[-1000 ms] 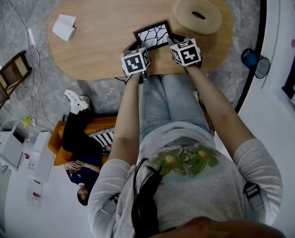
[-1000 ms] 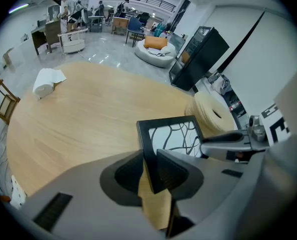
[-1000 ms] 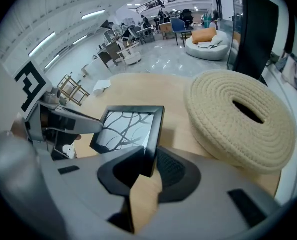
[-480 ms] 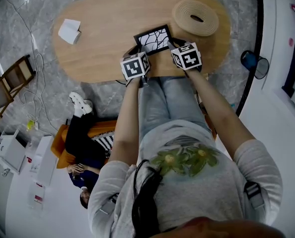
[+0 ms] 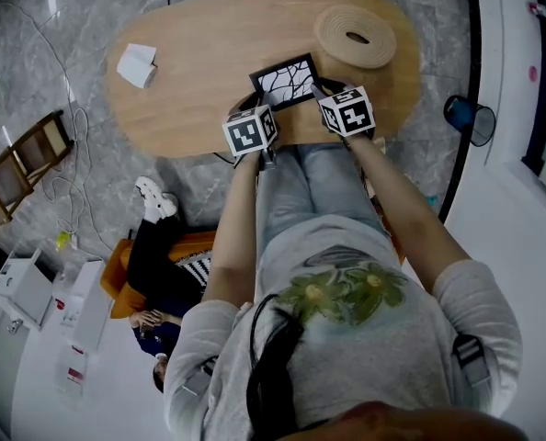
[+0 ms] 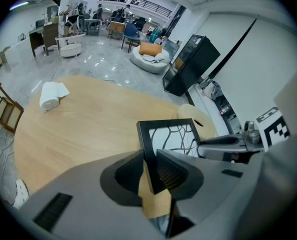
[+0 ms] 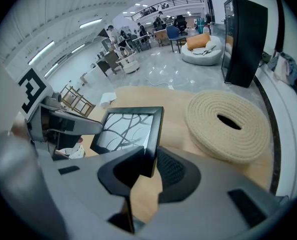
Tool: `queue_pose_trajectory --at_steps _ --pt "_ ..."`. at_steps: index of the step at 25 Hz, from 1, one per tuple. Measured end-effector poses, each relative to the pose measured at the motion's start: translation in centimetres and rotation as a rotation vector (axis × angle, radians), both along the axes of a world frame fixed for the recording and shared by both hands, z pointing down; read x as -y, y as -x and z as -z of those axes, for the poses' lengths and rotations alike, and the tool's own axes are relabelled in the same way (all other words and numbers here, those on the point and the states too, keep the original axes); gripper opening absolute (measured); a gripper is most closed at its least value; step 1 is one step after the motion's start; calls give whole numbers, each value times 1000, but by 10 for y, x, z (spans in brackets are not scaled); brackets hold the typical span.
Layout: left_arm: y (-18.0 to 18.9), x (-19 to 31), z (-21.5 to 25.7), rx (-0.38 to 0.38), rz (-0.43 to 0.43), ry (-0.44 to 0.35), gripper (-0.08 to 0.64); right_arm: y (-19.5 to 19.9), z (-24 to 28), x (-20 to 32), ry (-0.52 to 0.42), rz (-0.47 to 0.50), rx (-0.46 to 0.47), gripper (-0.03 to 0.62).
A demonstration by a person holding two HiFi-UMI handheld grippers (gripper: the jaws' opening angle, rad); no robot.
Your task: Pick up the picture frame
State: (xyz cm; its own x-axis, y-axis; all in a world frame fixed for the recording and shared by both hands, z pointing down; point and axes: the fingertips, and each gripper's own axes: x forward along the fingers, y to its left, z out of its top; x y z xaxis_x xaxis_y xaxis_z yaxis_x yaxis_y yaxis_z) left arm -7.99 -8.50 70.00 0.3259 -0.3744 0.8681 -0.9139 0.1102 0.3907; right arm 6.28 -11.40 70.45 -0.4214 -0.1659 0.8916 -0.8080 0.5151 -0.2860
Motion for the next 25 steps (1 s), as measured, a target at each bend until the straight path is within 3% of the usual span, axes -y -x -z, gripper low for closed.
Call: queue_pose_trajectory --at_steps 17,25 --pt "-2 1 68 -41 -13 -76 89 -3 70 -5 -45 -85 44 86" --pt "3 -3 95 -54 -12 -111 89 2 96 -8 -69 -73 67 85"
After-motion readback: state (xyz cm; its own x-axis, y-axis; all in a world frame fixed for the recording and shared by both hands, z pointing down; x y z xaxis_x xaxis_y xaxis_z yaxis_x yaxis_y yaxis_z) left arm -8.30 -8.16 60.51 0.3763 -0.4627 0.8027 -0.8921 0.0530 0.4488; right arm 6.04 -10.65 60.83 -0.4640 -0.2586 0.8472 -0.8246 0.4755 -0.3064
